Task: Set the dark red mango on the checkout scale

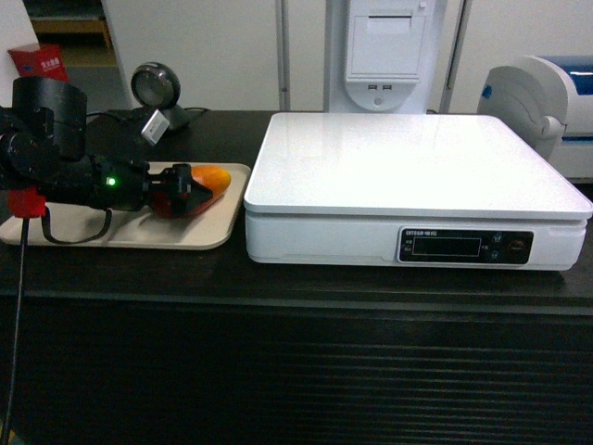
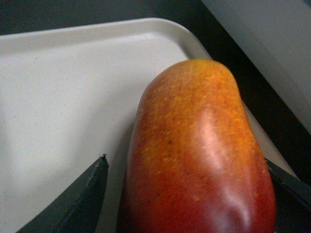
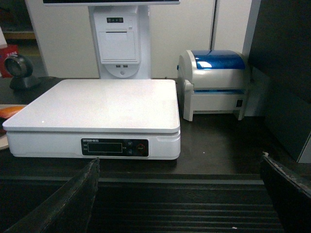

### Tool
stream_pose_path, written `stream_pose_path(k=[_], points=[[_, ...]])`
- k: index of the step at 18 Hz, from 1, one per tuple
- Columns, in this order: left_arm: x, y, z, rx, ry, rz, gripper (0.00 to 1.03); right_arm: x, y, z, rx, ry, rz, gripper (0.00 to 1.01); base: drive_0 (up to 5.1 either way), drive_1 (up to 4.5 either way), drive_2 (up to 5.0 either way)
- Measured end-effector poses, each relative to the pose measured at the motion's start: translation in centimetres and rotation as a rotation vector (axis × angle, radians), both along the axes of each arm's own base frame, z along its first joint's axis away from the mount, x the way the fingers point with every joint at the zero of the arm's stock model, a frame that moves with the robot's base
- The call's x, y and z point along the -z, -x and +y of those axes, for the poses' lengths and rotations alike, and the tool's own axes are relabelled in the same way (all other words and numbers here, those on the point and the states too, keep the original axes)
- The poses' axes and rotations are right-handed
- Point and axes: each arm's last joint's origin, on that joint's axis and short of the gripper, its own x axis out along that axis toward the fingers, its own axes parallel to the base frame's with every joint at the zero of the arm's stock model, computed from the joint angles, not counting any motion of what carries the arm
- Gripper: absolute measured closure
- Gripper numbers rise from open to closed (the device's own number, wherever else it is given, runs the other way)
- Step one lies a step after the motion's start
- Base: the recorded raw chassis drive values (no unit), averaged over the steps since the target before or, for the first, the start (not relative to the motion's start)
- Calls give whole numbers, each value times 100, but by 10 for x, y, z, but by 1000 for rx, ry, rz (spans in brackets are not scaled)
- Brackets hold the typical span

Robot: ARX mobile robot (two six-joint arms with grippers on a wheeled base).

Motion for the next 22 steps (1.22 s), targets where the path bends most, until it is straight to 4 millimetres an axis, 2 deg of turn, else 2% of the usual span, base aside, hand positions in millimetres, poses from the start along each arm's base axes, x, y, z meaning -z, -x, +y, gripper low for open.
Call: stream_pose_path(k=[2, 3, 8, 10, 13, 15, 16, 18, 22], points=[[6, 5, 0, 16, 0, 9, 35, 0, 0, 0, 0, 0, 0, 3, 0, 0, 0], [6, 6, 0, 16, 0, 7, 38, 0, 0, 0, 0, 0, 0, 3, 0, 0, 0], [-3, 20, 0, 9, 1, -13, 40, 0, 0, 0, 0, 0, 0, 3, 0, 0, 0], [-22, 29, -2, -6, 14, -61, 40, 0, 0, 0, 0, 0, 0, 3, 0, 0, 0], [-79, 48, -7, -94, 26, -195, 40, 0, 0, 0, 0, 0, 0, 3, 0, 0, 0], [-105, 65, -15, -216, 36, -210, 40, 0, 0, 0, 0, 0, 0, 3, 0, 0, 0], [-111, 77, -22, -287, 45, -182, 40, 0, 0, 0, 0, 0, 0, 3, 0, 0, 0], [-118, 108, -52, -460, 104, -102, 40, 0, 0, 0, 0, 0, 0, 3, 0, 0, 0], [-134, 119, -74, -499, 159, -90, 40, 0, 0, 0, 0, 0, 0, 3, 0, 0, 0]])
